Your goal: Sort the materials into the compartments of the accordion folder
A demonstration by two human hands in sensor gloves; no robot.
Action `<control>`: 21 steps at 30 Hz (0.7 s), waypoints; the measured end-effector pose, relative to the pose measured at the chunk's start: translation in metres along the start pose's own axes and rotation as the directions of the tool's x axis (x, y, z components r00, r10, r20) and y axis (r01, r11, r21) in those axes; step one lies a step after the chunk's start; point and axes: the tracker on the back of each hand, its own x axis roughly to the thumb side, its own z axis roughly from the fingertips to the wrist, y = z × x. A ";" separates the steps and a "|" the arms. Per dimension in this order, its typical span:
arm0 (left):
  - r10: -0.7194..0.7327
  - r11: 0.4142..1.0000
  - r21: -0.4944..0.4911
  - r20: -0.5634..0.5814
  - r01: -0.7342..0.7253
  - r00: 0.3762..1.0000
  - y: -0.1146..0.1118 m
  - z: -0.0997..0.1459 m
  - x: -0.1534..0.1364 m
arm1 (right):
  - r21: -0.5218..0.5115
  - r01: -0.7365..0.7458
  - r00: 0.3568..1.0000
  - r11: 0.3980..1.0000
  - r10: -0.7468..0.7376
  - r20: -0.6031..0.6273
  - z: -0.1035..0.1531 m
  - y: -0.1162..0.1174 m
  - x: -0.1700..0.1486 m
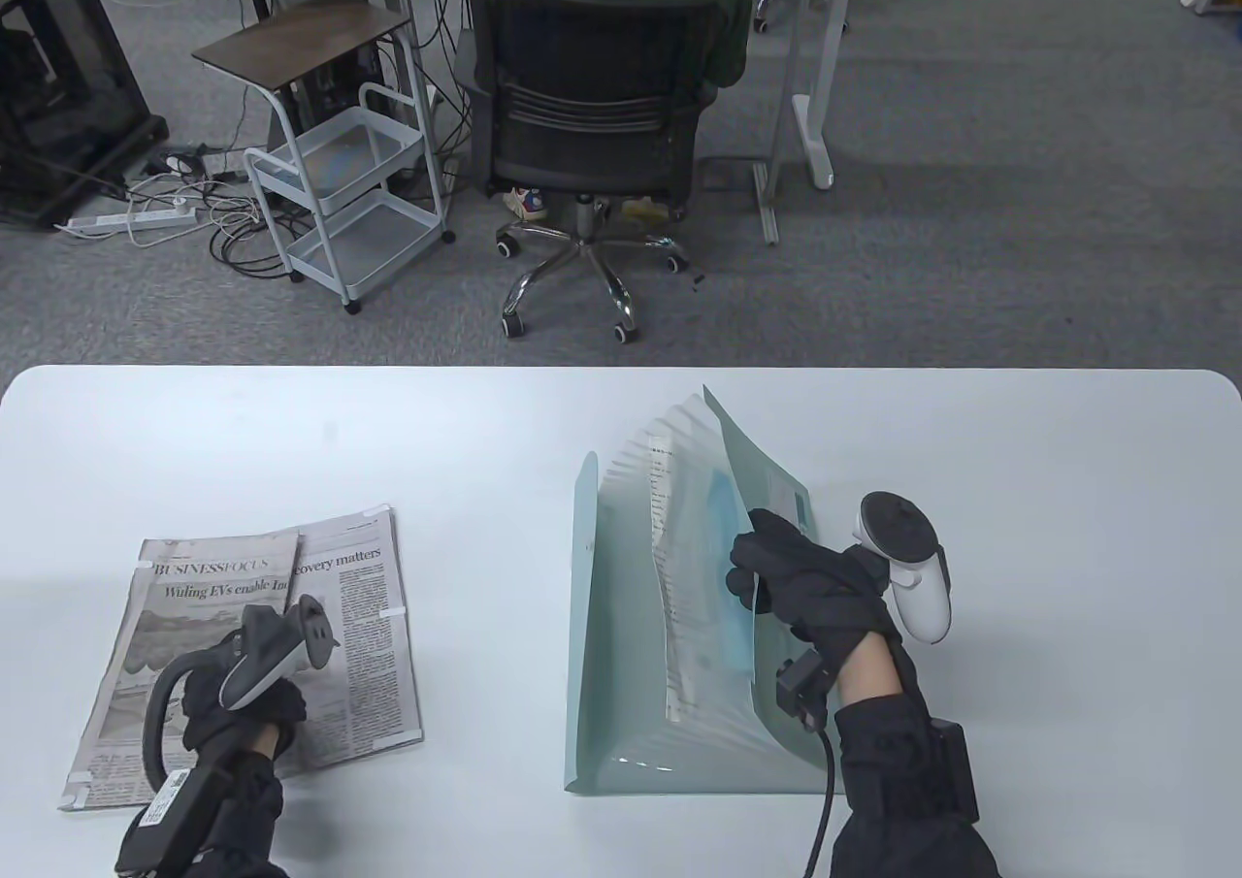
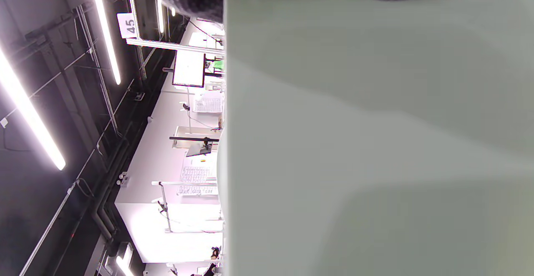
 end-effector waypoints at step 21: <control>0.209 0.950 -0.228 -0.050 -0.215 0.977 0.015 -0.015 -0.016 | 0.001 0.016 1.000 1.000 -0.016 0.004 0.001 -0.002 0.000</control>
